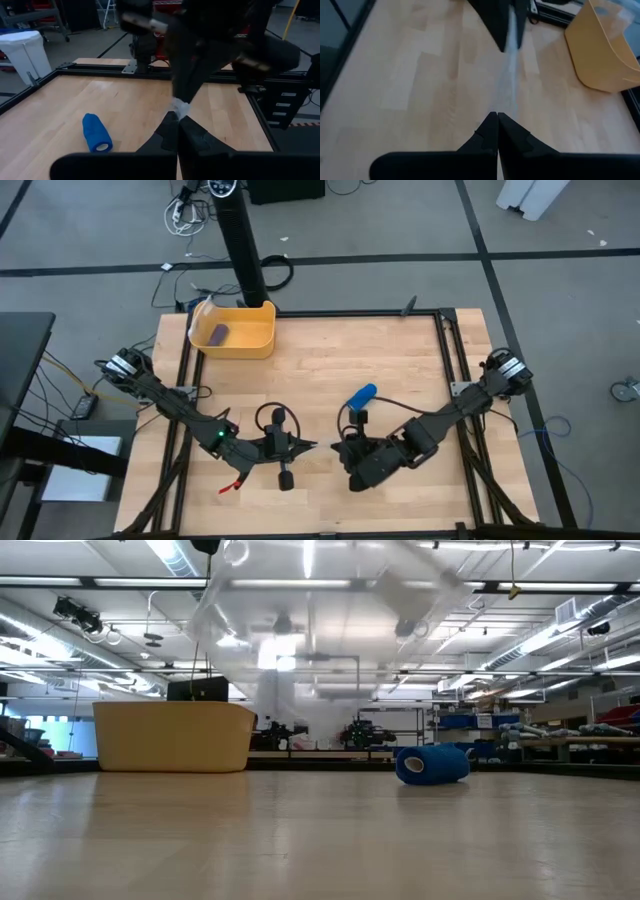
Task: Roll bandage
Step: Open the transparent zip bag
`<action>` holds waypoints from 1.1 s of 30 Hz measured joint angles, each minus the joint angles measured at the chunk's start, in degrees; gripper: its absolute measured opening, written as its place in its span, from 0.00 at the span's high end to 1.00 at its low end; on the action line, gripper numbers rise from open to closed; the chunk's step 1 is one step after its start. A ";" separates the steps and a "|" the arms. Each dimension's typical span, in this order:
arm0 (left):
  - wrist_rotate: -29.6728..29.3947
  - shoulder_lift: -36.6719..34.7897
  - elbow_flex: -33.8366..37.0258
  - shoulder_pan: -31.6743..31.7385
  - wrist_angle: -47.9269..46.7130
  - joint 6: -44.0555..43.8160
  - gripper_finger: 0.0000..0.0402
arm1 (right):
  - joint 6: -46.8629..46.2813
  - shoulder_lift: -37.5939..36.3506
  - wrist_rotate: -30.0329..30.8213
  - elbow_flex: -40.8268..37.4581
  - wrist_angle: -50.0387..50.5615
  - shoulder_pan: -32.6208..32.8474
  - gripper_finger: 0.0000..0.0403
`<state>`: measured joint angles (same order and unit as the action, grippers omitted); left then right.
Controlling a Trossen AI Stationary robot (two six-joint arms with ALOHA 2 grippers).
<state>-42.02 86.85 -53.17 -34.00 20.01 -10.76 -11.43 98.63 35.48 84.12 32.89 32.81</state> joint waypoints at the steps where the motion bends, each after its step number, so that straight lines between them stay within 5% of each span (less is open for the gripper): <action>1: 0.03 0.00 0.00 0.00 0.01 0.00 1.00 | 0.01 0.36 -0.17 0.00 -0.04 -0.53 1.00; 11: 3.56 0.02 0.00 -0.04 -0.85 0.10 1.00 | 0.58 0.18 6.74 0.00 -0.29 -2.00 1.00; 18: 2.60 0.02 0.02 0.03 0.01 0.17 1.00 | 4.22 1.50 -9.11 0.00 -2.89 -2.15 1.00; 25: 1.64 0.20 0.41 0.45 0.44 1.11 1.00 | 11.82 2.56 -5.85 -0.11 -4.53 -2.17 0.91; 33: 12.96 0.20 13.99 2.73 29.62 0.11 1.00 | 18.77 2.54 -1.78 -0.02 -2.92 -2.42 0.71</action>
<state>-29.06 87.05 -39.18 -31.27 49.63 -10.65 7.34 101.16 33.70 84.09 29.97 30.39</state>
